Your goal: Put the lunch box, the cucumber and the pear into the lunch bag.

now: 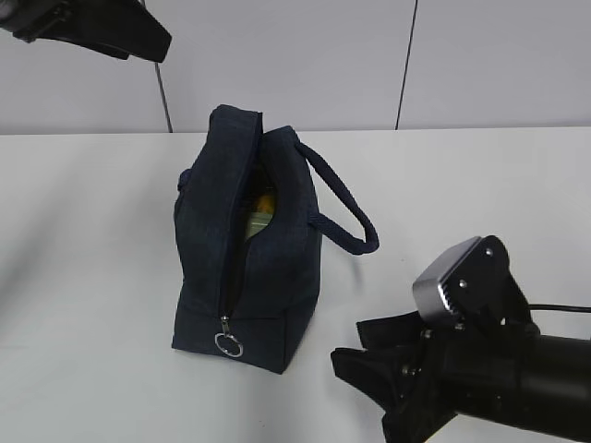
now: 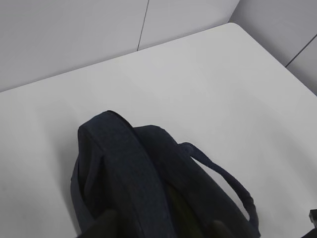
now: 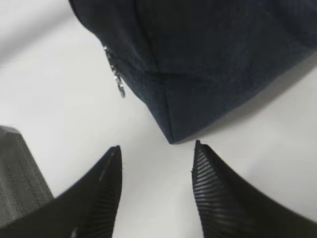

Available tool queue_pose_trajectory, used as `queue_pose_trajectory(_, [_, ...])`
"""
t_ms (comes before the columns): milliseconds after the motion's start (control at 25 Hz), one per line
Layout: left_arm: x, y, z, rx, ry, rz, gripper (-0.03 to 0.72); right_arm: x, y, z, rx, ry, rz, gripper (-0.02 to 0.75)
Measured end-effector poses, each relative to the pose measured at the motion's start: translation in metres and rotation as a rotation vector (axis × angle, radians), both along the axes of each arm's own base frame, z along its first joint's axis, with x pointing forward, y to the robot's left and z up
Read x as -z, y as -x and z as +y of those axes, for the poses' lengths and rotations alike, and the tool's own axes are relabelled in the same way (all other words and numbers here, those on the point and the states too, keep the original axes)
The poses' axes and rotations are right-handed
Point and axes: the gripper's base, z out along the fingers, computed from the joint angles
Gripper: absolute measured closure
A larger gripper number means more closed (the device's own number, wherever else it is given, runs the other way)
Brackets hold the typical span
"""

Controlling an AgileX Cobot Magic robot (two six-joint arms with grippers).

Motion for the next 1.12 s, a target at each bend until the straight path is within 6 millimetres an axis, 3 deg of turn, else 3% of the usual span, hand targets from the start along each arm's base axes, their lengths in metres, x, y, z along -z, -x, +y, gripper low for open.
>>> queue_pose_trajectory(400, [0.0,0.0,0.0,-0.002,0.001,-0.003,0.349,0.02,0.002,0.014,-0.155,-0.051,0.017,0.38])
queue_pose_trajectory(800, [0.0,-0.001,0.0,-0.004,0.001,-0.008,0.349,0.005,-0.02,0.034,-0.282,-0.014,-0.09,0.381])
queue_pose_trajectory(1120, [0.008,0.002,0.003,0.007,-0.042,-0.031,0.349,0.004,-0.017,0.056,-0.348,0.066,-0.092,0.382])
